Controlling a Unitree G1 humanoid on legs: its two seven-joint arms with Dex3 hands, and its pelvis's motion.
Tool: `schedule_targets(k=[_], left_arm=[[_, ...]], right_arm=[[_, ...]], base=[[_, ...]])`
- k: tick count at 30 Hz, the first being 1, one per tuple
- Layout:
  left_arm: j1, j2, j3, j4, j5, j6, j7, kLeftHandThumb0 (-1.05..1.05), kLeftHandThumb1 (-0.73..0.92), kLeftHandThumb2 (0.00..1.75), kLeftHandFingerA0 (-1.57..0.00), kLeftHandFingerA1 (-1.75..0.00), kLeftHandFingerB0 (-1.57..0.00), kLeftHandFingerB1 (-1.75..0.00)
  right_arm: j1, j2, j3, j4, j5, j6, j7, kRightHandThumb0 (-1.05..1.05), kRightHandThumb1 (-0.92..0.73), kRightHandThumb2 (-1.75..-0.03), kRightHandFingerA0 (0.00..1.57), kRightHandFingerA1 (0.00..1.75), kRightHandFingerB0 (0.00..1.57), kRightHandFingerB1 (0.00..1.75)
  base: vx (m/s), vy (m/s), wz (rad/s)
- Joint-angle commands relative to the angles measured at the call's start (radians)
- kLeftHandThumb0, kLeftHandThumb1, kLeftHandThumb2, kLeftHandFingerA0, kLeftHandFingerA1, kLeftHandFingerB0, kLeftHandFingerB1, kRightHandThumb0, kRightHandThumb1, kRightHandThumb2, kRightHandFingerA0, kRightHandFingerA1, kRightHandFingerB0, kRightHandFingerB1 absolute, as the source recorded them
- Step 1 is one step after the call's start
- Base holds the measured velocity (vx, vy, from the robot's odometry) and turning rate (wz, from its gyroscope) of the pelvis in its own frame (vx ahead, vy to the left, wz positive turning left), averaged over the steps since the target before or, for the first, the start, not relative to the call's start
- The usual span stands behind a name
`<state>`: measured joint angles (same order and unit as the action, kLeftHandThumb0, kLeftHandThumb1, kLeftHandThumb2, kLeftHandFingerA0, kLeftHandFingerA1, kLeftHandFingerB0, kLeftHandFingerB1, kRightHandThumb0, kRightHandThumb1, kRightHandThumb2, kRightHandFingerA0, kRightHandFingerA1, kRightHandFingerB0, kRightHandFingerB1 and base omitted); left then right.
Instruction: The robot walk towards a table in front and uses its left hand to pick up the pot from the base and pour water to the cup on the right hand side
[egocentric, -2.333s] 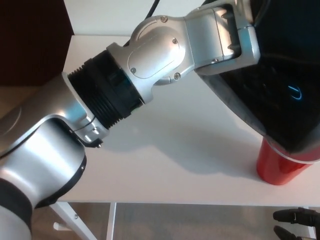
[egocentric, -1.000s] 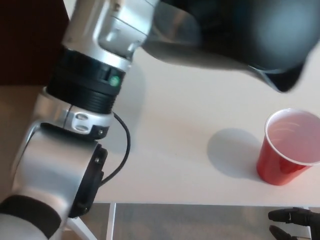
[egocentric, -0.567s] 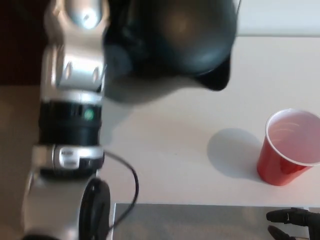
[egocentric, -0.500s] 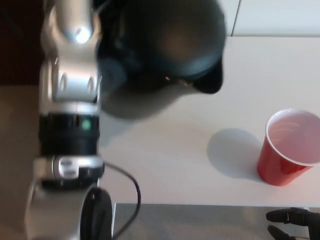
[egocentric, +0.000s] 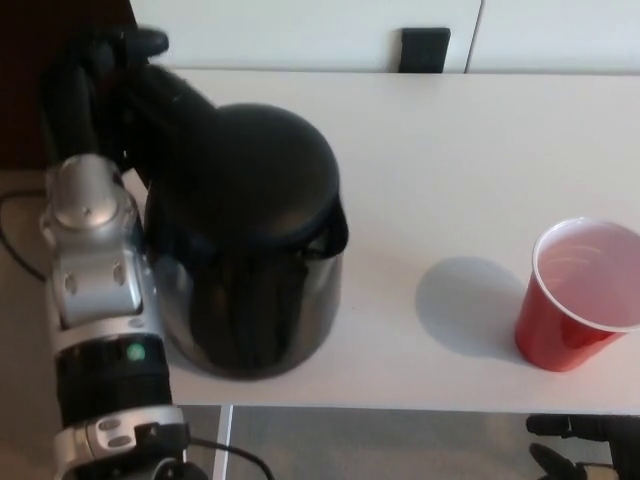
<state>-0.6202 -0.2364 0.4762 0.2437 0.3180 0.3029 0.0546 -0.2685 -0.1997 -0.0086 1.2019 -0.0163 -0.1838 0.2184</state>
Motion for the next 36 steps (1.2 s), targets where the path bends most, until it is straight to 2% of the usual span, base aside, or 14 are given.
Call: schedule_targets(k=[1,10,11,14,18,21,22,23,24,25,27,28,30,36], left_arm=[[0.010,-0.086,0.000,-0.025,-0.212,0.155,0.004,-0.12,0.83,0.65,-0.80,-1.58,-0.60,-1.00],[-0.007,-0.053,-0.065,-0.039,-0.262,0.168,0.053,-0.07,0.79,0.71,-0.89,-1.52,-0.70,-1.16],[-0.009,-0.053,-0.069,-0.043,-0.269,0.169,0.057,-0.08,0.79,0.70,-0.93,-1.51,-0.71,-1.18],[-0.015,-0.049,-0.093,-0.053,-0.292,0.177,0.067,-0.10,0.79,0.70,-0.94,-1.55,-0.70,-1.19],[-0.041,-0.034,-0.154,-0.033,-0.251,0.171,0.127,-0.15,0.76,0.62,-1.00,-0.88,-0.73,-0.57],[-0.058,-0.025,-0.193,-0.006,-0.234,0.147,0.170,-0.13,0.77,0.63,-0.99,-1.03,-0.75,-0.63],[-0.073,-0.024,-0.216,0.026,-0.215,0.109,0.202,-0.08,0.79,0.64,-1.01,-1.25,-0.78,-0.97],[-0.086,-0.025,-0.220,0.046,-0.218,0.095,0.223,-0.06,0.79,0.63,-1.03,-1.23,-0.78,-1.00],[-0.091,-0.023,-0.223,0.055,-0.223,0.090,0.233,-0.06,0.79,0.63,-1.03,-1.23,-0.78,-1.00],[-0.101,-0.027,-0.234,0.086,-0.217,0.049,0.260,-0.08,0.77,0.67,-1.05,-1.29,-0.80,-1.06],[-0.110,-0.024,-0.255,0.119,-0.205,0.017,0.296,-0.08,0.78,0.64,-1.05,-1.24,-0.80,-1.03],[-0.117,-0.021,-0.273,0.142,-0.183,0.009,0.327,-0.12,0.77,0.63,-1.04,-1.27,-0.78,-1.02],[-0.133,-0.026,-0.289,0.180,-0.166,-0.002,0.385,-0.10,0.76,0.63,-0.96,-1.34,-0.72,-1.17],[-0.165,-0.053,-0.264,0.269,-0.204,-0.048,0.504,-0.10,0.77,0.63,-0.85,-1.27,-0.68,-1.14]], right_arm=[[-0.011,-0.023,0.012,-0.018,-0.031,0.007,-0.014,-0.73,-0.28,-0.90,0.90,0.78,0.57,0.76],[-0.027,-0.020,0.003,-0.011,-0.034,0.020,-0.016,-0.73,-0.24,-0.90,0.89,0.77,0.54,0.74],[-0.029,-0.019,0.005,-0.011,-0.037,0.025,-0.021,-0.72,-0.33,-0.68,0.96,0.73,0.60,0.74],[-0.030,-0.021,0.003,-0.016,-0.038,0.022,-0.022,-0.70,-0.25,-0.88,0.93,0.79,0.60,0.76],[-0.037,-0.023,0.005,-0.019,-0.046,0.018,-0.025,-0.73,-0.26,-0.89,0.95,0.79,0.60,0.76],[-0.042,-0.024,0.001,-0.022,-0.045,0.021,-0.022,-0.75,-0.25,-0.89,0.95,0.78,0.60,0.76],[-0.043,-0.026,0.001,-0.023,-0.047,0.022,-0.019,-0.75,-0.35,-0.70,0.97,0.73,0.60,0.75],[-0.046,-0.027,0.003,-0.025,-0.049,0.023,-0.020,-0.76,-0.25,-0.92,0.92,0.77,0.54,0.73],[-0.047,-0.028,0.003,-0.026,-0.051,0.024,-0.020,-0.76,-0.25,-0.92,0.92,0.77,0.54,0.73],[-0.047,-0.028,0.007,-0.029,-0.055,0.029,-0.024,-0.76,-0.37,-0.69,0.98,0.73,0.60,0.74],[-0.049,-0.027,0.008,-0.030,-0.058,0.032,-0.027,-0.76,-0.36,-0.70,0.98,0.73,0.60,0.74],[-0.051,-0.026,0.007,-0.029,-0.059,0.032,-0.027,-0.75,-0.25,-0.88,0.99,0.78,0.61,0.76],[-0.052,-0.025,0.004,-0.028,-0.058,0.027,-0.026,-0.76,-0.26,-0.89,0.96,0.78,0.60,0.76],[-0.056,-0.020,-0.002,-0.031,-0.055,0.026,-0.020,-0.76,-0.26,-0.88,0.96,0.78,0.61,0.77]], base=[[0.00,0.000,0.00],[0.00,0.000,0.00],[0.00,0.000,0.00],[0.00,0.000,0.00],[0.00,0.000,0.00],[0.00,0.000,0.00],[0.00,0.000,0.00],[0.00,0.000,0.00],[0.00,0.000,0.00],[0.00,0.000,0.00],[0.00,0.000,0.00],[0.00,0.000,0.00],[0.00,0.000,0.00],[0.00,0.000,0.00]])
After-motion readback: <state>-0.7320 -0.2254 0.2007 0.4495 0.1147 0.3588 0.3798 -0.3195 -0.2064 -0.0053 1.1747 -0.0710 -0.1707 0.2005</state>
